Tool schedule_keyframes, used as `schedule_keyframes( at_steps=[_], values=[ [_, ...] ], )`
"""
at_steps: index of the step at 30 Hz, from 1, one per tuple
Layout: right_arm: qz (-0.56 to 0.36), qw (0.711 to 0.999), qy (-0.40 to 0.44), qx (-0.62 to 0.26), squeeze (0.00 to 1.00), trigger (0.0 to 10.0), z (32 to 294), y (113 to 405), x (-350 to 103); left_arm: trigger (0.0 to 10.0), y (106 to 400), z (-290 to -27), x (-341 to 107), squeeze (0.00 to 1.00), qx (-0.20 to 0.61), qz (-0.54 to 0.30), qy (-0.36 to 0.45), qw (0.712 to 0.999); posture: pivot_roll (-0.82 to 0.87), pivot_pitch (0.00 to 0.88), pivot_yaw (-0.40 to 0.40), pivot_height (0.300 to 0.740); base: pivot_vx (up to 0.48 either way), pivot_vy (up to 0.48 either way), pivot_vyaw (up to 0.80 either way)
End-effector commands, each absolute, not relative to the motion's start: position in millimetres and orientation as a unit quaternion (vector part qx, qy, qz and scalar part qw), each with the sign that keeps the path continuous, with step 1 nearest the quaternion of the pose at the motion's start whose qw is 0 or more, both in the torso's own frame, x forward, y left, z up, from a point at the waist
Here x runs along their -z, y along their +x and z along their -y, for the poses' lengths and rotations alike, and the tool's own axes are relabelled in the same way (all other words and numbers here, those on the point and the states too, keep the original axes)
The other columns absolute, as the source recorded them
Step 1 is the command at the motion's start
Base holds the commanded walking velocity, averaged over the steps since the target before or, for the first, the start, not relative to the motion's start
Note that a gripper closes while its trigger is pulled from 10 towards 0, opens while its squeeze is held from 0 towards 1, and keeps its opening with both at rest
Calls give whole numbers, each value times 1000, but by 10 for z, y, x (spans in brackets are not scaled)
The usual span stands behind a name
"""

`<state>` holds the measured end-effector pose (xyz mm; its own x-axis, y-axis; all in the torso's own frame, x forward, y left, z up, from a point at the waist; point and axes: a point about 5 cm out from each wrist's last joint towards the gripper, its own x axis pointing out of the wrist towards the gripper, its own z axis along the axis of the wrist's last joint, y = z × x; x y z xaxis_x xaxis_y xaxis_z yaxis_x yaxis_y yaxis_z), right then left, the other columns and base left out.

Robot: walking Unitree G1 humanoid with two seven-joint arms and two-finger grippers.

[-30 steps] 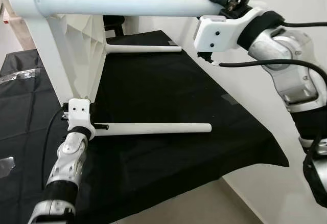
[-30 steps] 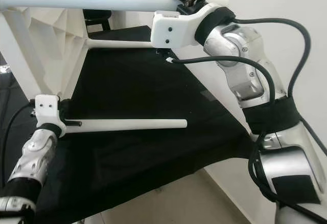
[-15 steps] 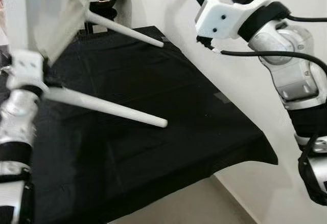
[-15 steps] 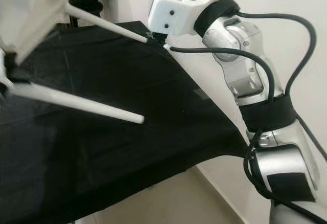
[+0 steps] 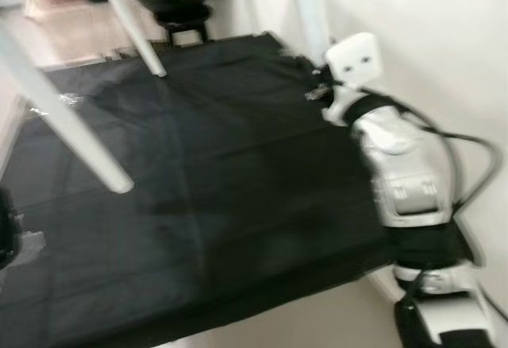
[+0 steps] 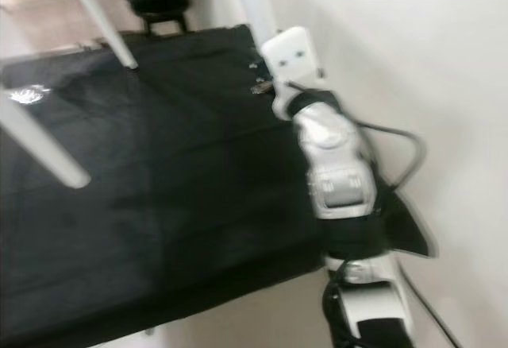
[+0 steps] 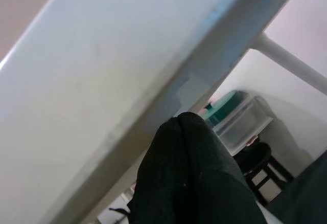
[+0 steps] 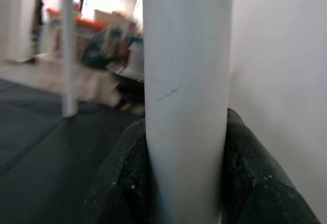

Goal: Building children table

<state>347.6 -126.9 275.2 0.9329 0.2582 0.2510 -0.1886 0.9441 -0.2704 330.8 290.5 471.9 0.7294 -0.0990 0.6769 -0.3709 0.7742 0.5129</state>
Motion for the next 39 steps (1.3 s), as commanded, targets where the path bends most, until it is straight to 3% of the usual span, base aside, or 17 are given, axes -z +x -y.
schedule_keyframes(
  at_steps=[1,2,3,6,7,8,9,11,12,13,22,29,31,37,38,39],
  values=[
    [-13,992,-97,-77,0,0,1403,3479,-2047,10000,2815,-3107,-5235,0,-137,459,284,831,44,40,59,740,0,0,0],
    [-13,992,-97,-77,0,0,1403,3479,-2047,10000,2815,-3107,-5235,0,-137,459,284,831,44,40,59,740,0,0,0],
    [-24,990,-93,-103,0,0,1241,3430,-1947,10000,2879,-3043,-5197,0,-110,454,275,840,44,41,61,740,0,0,0],
    [-26,989,-94,-109,0,0,1206,3419,-1931,10000,2904,-3031,-5170,0,-102,451,273,843,44,41,61,740,0,0,0],
    [-37,987,-99,-119,0,784,1146,3394,-1860,10000,3037,-2954,-4983,0,-64,431,266,860,30,47,66,740,0,0,0],
    [-37,987,-99,-119,0,784,1146,3394,-1860,10000,3037,-2954,-4983,0,-64,431,266,860,30,47,66,740,0,0,0],
    [-42,986,-104,-121,0,10000,1108,3375,-1812,10000,3188,-2839,-4706,0,-20,404,255,878,27,53,74,740,0,0,0],
    [-35,986,-113,-118,0,10000,1070,3349,-1797,10000,3393,-2624,-4117,0,53,348,223,909,16,57,82,740,0,0,0],
    [-25,986,-119,-114,569,10000,1082,3354,-1816,10000,3444,-2534,-3865,122,77,321,201,922,6,65,83,740,0,0,0],
    [-15,987,-120,-109,1000,10000,1106,3359,-1838,10000,3475,-2459,-3631,1000,95,295,188,932,6,65,83,740,0,0,0],
    [-17,987,-144,-67,1000,10000,1449,3328,-1811,10000,3365,-2263,-2480,1000,135,153,99,974,-14,83,81,740,0,0,0],
    [-26,986,-132,-102,1000,10000,1592,3147,-1691,10000,3150,-2350,-2211,1000,110,117,74,984,-18,91,72,740,0,0,0],
    [-28,985,-93,-145,1000,10000,1636,2967,-1595,10000,3012,-2360,-2010,1000,82,88,52,991,-32,96,64,740,0,0,0],
    [-31,980,-63,-183,1000,10000,1688,2724,-1462,10000,2774,-2258,-1599,1000,40,32,16,999,-40,95,55,740,0,0,0],
    [-25,981,-54,-187,1000,10000,1659,2714,-1464,10000,2724,-2200,-1515,0,35,21,7,999,-42,92,50,740,0,0,0],
    [-18,981,-44,-187,1000,10000,1612,2726,-1463,10000,2673,-2127,-1426,0,32,11,4,999,-42,89,45,740,0,0,0]
  ],
)
